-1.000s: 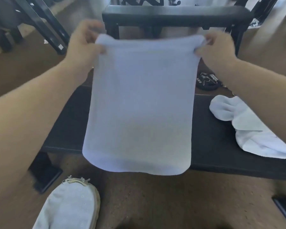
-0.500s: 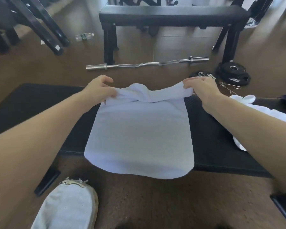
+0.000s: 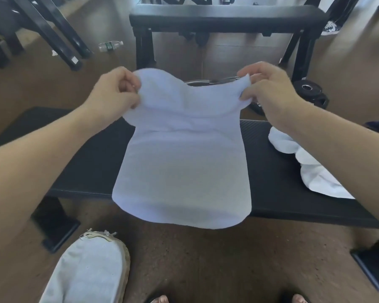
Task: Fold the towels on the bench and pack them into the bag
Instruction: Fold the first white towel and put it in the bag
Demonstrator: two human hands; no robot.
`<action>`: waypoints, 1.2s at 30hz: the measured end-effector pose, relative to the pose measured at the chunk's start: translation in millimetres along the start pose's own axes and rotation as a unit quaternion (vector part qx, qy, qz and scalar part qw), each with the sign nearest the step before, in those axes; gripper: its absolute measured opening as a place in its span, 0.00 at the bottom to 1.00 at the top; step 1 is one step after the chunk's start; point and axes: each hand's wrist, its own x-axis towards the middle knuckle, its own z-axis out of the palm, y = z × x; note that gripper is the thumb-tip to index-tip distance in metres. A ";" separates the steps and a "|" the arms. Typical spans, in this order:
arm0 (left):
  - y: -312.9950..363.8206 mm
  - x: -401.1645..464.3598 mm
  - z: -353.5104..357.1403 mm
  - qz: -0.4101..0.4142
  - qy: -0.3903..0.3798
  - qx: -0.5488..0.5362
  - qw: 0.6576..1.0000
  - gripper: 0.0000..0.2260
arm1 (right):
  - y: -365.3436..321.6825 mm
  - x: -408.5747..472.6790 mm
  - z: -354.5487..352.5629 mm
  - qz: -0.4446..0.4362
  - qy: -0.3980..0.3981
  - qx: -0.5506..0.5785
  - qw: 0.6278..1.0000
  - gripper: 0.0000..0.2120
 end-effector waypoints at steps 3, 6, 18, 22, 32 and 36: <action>-8.5 -32.1 -15.0 0.007 -0.181 0.169 0.969 0.17 | 4.3 -38.2 -2.7 0.001 -0.207 -0.108 0.972 0.18; -19.1 -58.1 -19.6 -0.035 -0.305 0.275 0.911 0.21 | 14.6 -68.6 -2.2 0.053 -0.368 -0.253 0.893 0.18; -38.9 -66.8 26.1 0.016 -0.231 0.274 0.933 0.12 | 47.8 -63.8 13.9 0.111 -0.220 -0.328 0.912 0.16; -38.8 -68.6 28.0 0.057 -0.251 0.287 0.923 0.06 | 53.9 -64.7 17.9 0.118 -0.185 -0.344 0.913 0.15; -20.3 -80.4 -36.8 -0.149 -0.392 0.134 0.898 0.10 | 58.9 -69.6 6.7 0.187 -0.074 -0.206 0.958 0.36; -42.4 -74.2 -12.2 -0.201 -0.226 0.170 0.938 0.18 | 55.6 -71.7 12.9 0.223 -0.053 -0.114 0.967 0.24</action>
